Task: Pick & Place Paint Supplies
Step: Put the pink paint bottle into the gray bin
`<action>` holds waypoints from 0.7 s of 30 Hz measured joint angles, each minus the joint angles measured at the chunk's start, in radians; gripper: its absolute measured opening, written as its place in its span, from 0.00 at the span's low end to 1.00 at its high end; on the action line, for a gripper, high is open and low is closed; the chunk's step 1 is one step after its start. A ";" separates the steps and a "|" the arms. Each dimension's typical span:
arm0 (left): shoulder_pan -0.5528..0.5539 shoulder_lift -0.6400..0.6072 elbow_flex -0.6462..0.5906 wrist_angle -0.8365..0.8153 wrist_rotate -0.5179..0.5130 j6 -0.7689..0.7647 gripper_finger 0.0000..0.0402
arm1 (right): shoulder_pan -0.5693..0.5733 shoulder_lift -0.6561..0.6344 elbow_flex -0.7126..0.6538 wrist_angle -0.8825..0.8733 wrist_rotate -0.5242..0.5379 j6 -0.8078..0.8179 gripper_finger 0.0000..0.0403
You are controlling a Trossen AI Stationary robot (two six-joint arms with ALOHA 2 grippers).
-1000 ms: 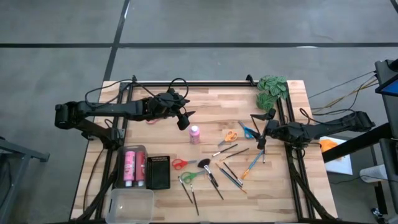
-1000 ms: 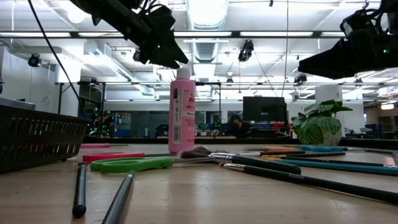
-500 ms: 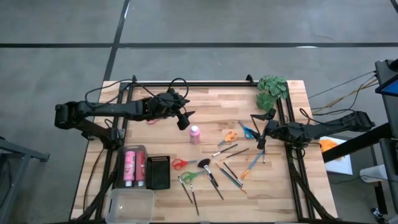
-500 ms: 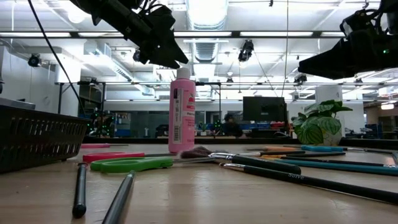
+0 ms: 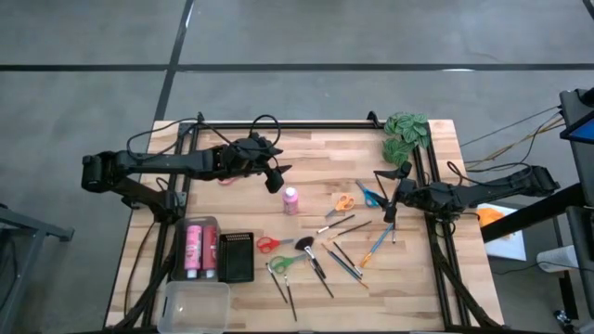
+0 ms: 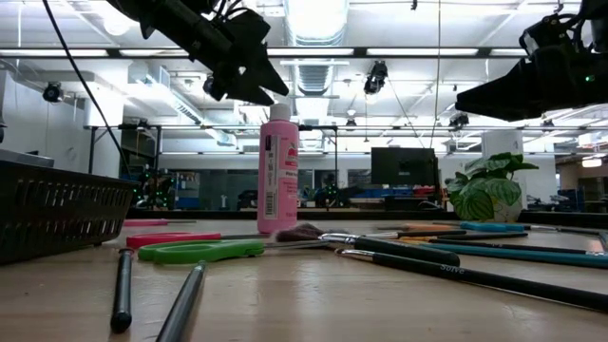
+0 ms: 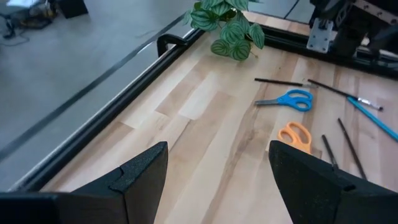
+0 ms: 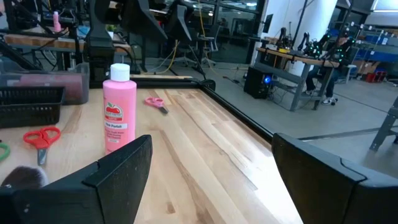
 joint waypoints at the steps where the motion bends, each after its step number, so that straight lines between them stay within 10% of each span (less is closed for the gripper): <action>1: -0.002 0.000 0.000 -0.014 0.000 -0.003 0.70 | 0.000 0.000 0.000 0.000 0.000 0.002 0.82; 21: -0.243 -0.309 -0.425 0.361 -0.119 0.045 0.70 | 0.000 0.000 0.000 0.000 0.001 -0.001 0.82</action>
